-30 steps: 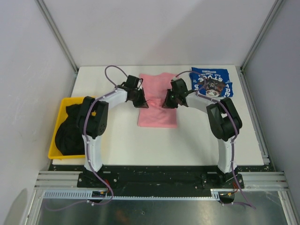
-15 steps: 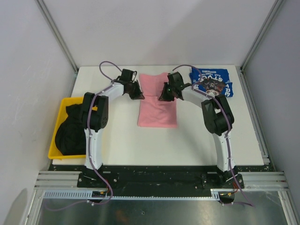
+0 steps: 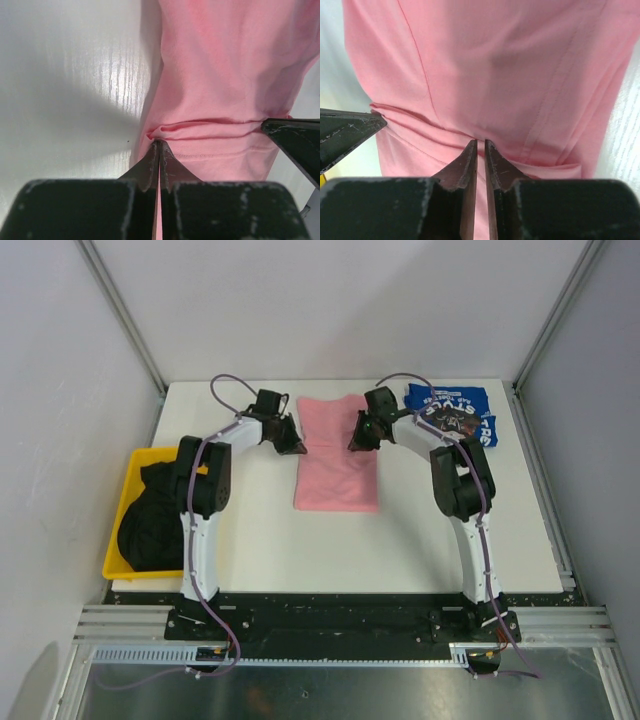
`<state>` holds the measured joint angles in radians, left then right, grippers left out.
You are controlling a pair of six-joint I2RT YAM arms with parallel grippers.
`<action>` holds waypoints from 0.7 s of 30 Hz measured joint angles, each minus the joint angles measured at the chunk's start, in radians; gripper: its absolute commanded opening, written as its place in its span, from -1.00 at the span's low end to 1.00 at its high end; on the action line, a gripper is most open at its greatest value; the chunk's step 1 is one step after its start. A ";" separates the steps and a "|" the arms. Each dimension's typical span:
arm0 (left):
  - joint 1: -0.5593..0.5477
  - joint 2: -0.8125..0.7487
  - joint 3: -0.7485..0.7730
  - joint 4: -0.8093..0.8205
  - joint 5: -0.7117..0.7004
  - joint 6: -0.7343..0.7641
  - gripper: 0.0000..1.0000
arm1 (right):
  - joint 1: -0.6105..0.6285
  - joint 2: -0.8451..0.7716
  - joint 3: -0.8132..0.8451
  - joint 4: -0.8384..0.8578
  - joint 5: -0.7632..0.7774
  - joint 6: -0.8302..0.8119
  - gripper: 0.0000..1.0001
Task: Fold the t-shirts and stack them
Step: Fold the folded rectangular tshirt in 1/3 of the way
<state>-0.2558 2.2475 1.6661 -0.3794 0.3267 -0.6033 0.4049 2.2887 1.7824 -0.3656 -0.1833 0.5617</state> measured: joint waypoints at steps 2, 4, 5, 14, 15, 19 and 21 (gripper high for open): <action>0.003 0.000 -0.002 0.001 0.002 0.001 -1.00 | -0.003 0.000 0.017 -0.015 0.003 -0.011 -0.60; 0.008 -0.002 -0.002 0.001 0.002 0.001 -1.00 | -0.005 0.000 0.036 -0.029 0.007 -0.020 -0.57; 0.010 -0.003 -0.004 0.002 0.002 0.001 -1.00 | -0.007 0.000 0.041 -0.032 0.008 -0.022 -0.57; 0.024 -0.039 -0.037 -0.006 -0.014 0.011 -1.00 | -0.030 -0.094 -0.040 -0.034 0.013 -0.039 -0.58; 0.026 -0.039 -0.037 -0.006 -0.016 0.012 -1.00 | -0.031 -0.117 -0.067 -0.029 0.013 -0.039 -0.58; 0.030 -0.045 -0.041 -0.010 -0.017 0.014 -1.00 | -0.037 -0.172 -0.155 -0.006 0.010 -0.039 -0.59; 0.030 -0.056 -0.051 -0.011 -0.017 0.014 -1.00 | -0.037 -0.173 -0.175 0.000 0.009 -0.039 -0.59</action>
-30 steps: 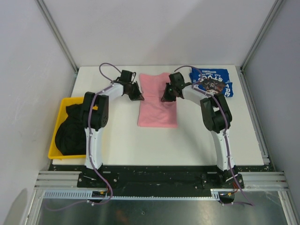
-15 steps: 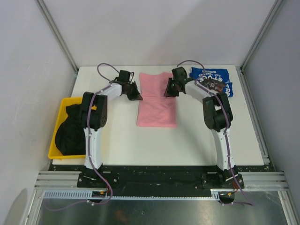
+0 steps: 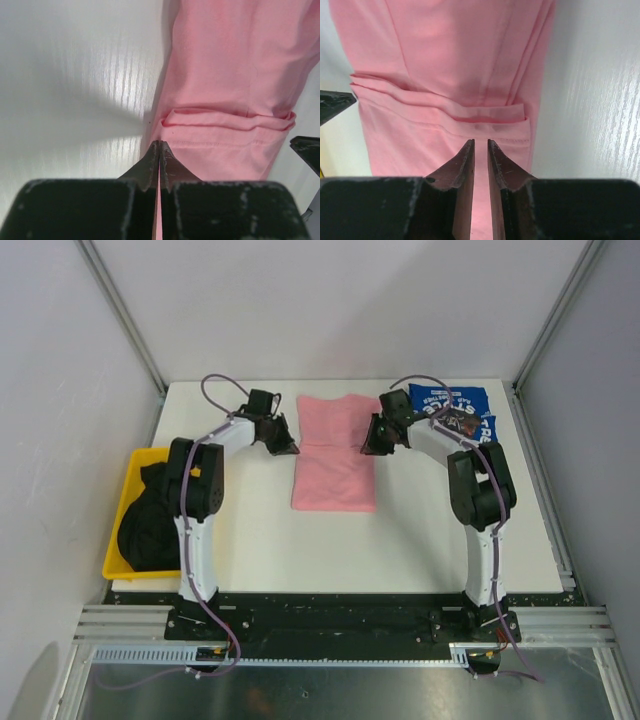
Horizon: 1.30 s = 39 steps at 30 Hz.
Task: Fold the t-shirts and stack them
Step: Fold the folded rectangular tshirt in 1/3 of the way, then grab one side of the 2/3 rectangular tshirt with both arms
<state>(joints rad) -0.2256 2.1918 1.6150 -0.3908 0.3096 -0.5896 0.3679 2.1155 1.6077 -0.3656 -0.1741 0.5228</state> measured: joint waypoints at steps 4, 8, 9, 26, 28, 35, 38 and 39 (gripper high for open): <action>0.000 -0.045 -0.043 -0.003 0.000 -0.001 -1.00 | -0.002 0.007 -0.016 0.001 -0.007 0.000 -0.60; 0.000 -0.129 -0.123 -0.004 -0.002 -0.005 -0.91 | -0.013 0.039 0.006 0.000 -0.011 0.000 -0.59; 0.000 -0.153 -0.150 -0.003 -0.003 -0.005 -0.87 | -0.018 0.050 0.012 0.000 -0.014 -0.001 -0.59; -0.014 -0.507 -0.610 -0.006 -0.009 -0.024 -0.62 | -0.004 -0.143 -0.135 -0.064 -0.016 0.002 -0.40; -0.014 -0.531 -0.637 0.003 -0.009 -0.024 -0.61 | 0.005 -0.210 -0.224 -0.063 -0.016 0.006 -0.37; -0.017 -0.566 -0.697 0.026 -0.006 -0.024 -0.61 | 0.034 -0.323 -0.484 -0.041 -0.021 0.044 -0.33; -0.018 -0.569 -0.710 0.031 -0.004 -0.024 -0.61 | 0.046 -0.331 -0.535 -0.035 -0.025 0.064 -0.33; -0.019 -0.569 -0.711 0.032 -0.001 -0.024 -0.61 | 0.050 -0.332 -0.543 -0.027 -0.025 0.072 -0.32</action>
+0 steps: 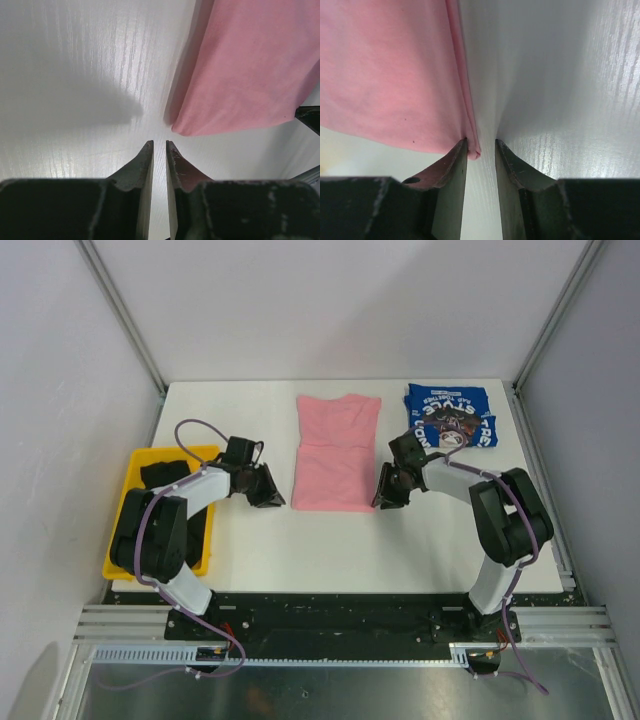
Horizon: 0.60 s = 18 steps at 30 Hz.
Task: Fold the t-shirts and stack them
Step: Grab one side of the 2/3 rectangular tshirt with both arms
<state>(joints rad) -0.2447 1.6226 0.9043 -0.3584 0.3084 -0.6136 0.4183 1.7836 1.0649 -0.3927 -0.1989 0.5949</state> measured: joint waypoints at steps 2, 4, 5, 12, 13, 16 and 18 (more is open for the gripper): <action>0.000 0.000 -0.001 0.006 0.003 0.000 -0.61 | 0.006 -0.004 -0.007 0.011 0.003 0.011 -0.31; 0.000 0.000 -0.001 0.010 0.004 0.000 -0.61 | 0.010 -0.013 -0.013 0.028 0.009 0.024 -0.29; 0.000 0.000 -0.001 0.011 0.006 0.000 -0.61 | 0.011 -0.019 -0.017 0.034 0.011 0.029 -0.29; -0.001 0.000 -0.001 0.015 0.010 0.000 -0.61 | 0.018 -0.058 -0.039 0.053 0.029 0.067 -0.26; -0.002 0.000 -0.001 0.015 0.010 0.000 -0.61 | 0.020 -0.058 -0.040 0.055 0.031 0.069 -0.26; -0.002 0.000 -0.001 0.019 0.010 0.000 -0.60 | 0.030 -0.058 -0.047 0.057 0.036 0.079 -0.24; -0.002 0.000 -0.001 0.021 0.010 0.000 -0.60 | 0.040 -0.058 -0.051 0.059 0.037 0.085 -0.24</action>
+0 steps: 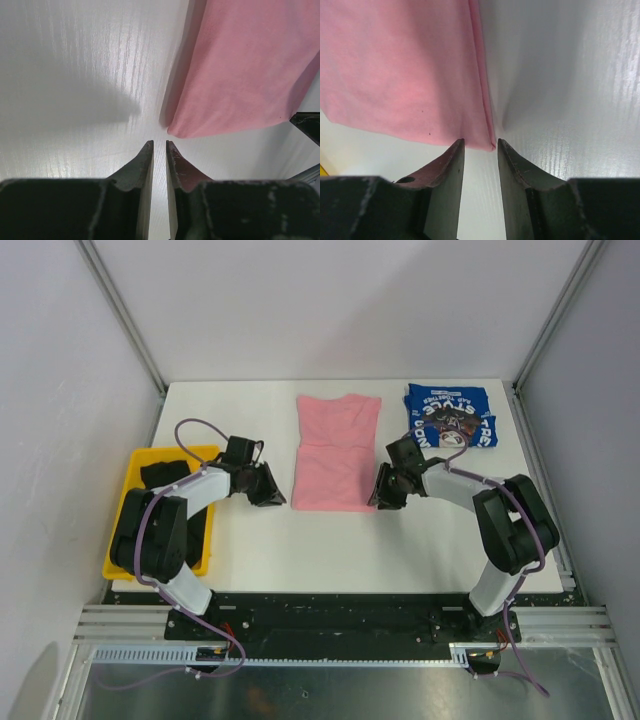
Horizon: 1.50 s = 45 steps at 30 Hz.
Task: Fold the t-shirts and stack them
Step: Grab one side of the 2/3 rectangular tshirt with both arms
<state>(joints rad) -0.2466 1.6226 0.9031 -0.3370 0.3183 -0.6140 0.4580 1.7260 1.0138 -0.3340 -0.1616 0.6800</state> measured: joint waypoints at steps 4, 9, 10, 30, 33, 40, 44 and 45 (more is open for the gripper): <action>-0.003 0.000 0.000 0.002 0.000 -0.001 -0.60 | 0.017 0.005 -0.002 0.004 0.009 0.007 -0.25; -0.010 0.000 -0.006 0.011 0.000 -0.007 -0.60 | 0.026 0.023 -0.002 0.002 0.024 0.016 -0.27; -0.011 0.000 -0.008 0.011 -0.001 -0.007 -0.60 | 0.026 0.023 -0.002 0.003 0.027 0.018 -0.28; -0.078 0.067 -0.009 0.020 -0.027 -0.018 -0.49 | 0.005 0.036 -0.004 0.013 0.021 0.035 -0.90; -0.085 0.078 0.002 0.026 -0.026 -0.024 -0.48 | 0.000 0.036 -0.004 0.014 0.018 0.035 -0.90; -0.095 0.087 0.009 0.041 -0.025 -0.033 -0.48 | -0.004 0.038 -0.005 0.017 0.014 0.035 -0.91; -0.099 0.089 0.010 0.044 -0.024 -0.033 -0.47 | -0.006 0.041 -0.005 0.020 0.009 0.035 -0.92; -0.101 0.091 0.011 0.045 -0.022 -0.033 -0.47 | -0.008 0.042 -0.005 0.022 0.006 0.035 -0.92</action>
<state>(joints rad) -0.3473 1.7134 0.9146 -0.2920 0.2966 -0.6468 0.4500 1.7683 1.0092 -0.3122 -0.1558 0.7151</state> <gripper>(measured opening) 0.261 0.050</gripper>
